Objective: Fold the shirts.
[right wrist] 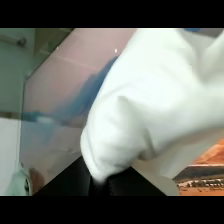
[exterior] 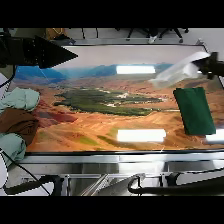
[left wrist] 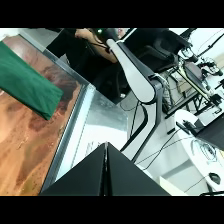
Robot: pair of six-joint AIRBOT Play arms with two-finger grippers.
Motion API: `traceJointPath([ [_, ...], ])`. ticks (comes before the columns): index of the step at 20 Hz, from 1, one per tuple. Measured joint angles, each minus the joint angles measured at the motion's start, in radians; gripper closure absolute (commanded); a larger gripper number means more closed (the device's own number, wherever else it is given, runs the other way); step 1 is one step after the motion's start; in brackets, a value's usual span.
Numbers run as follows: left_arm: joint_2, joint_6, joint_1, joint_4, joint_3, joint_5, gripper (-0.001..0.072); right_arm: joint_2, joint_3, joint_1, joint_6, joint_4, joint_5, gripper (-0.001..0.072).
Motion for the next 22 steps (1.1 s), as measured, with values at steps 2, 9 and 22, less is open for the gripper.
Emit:
traceJointPath([
  [2,0.0,0.003,0.0,0.001,0.0,-0.002,0.0691,0.021,0.003,-0.094,0.052,-0.008,0.042,0.0699],
  [9,0.0,0.014,0.0,0.006,0.0,-0.016,0.0691,0.056,0.007,-0.267,0.277,-0.215,0.267,0.0698],
  [22,0.0,0.023,0.0,0.006,0.0,-0.034,0.0691,0.108,-0.064,-0.294,0.418,-0.811,0.567,0.0286],
])
